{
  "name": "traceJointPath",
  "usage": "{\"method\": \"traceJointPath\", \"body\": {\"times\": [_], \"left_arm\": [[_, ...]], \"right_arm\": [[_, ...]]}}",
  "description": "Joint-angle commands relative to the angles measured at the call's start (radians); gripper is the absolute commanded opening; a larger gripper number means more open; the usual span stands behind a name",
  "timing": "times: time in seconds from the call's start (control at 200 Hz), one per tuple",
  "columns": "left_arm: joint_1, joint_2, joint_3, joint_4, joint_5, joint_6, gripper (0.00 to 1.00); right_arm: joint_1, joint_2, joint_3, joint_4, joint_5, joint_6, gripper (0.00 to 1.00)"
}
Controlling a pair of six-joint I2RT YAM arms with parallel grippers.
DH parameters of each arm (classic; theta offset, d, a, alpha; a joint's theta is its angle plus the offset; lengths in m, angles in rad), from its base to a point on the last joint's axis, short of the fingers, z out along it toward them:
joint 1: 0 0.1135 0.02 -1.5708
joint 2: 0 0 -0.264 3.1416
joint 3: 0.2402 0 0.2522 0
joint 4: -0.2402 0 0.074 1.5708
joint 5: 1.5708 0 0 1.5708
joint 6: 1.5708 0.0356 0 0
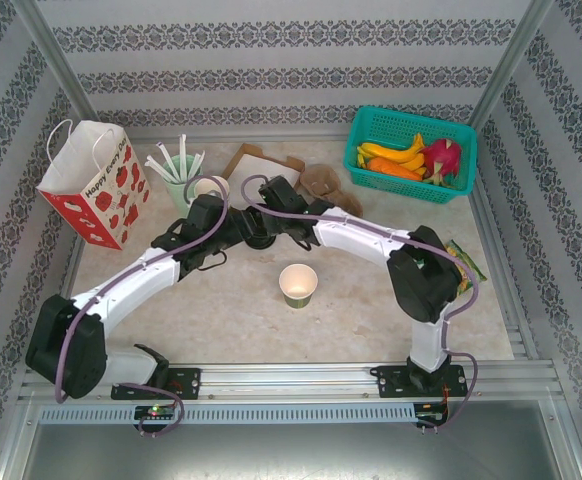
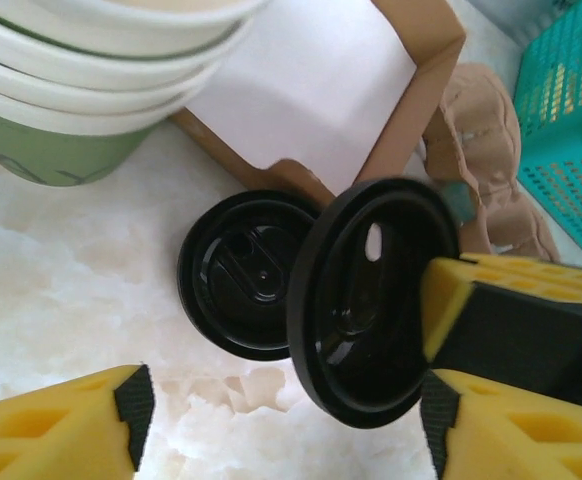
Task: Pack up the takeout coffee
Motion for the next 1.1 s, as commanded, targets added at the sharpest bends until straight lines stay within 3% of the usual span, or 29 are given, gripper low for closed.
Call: {"method": "traceJointPath", "body": {"times": [0.0, 0.28, 0.465, 0.734, 1.094], "left_arm": [[0.013, 0.028, 0.053, 0.036, 0.068, 0.074, 0.68], [0.034, 0.088, 0.251, -0.189, 0.088, 0.491, 0.56], [0.062, 0.136, 0.329, -0.276, 0.130, 0.655, 0.48], [0.084, 0.184, 0.408, -0.369, 0.196, 0.796, 0.42], [0.089, 0.217, 0.438, -0.389, 0.187, 0.818, 0.17]], "right_arm": [[0.013, -0.056, -0.055, 0.141, 0.045, 0.014, 0.15], [0.018, -0.078, -0.067, 0.123, -0.023, -0.154, 0.14], [0.018, -0.106, -0.067, 0.099, -0.082, -0.249, 0.14], [0.019, -0.136, -0.070, 0.079, -0.137, -0.325, 0.15], [0.036, -0.139, -0.035, 0.036, -0.163, -0.387, 0.15]]}}
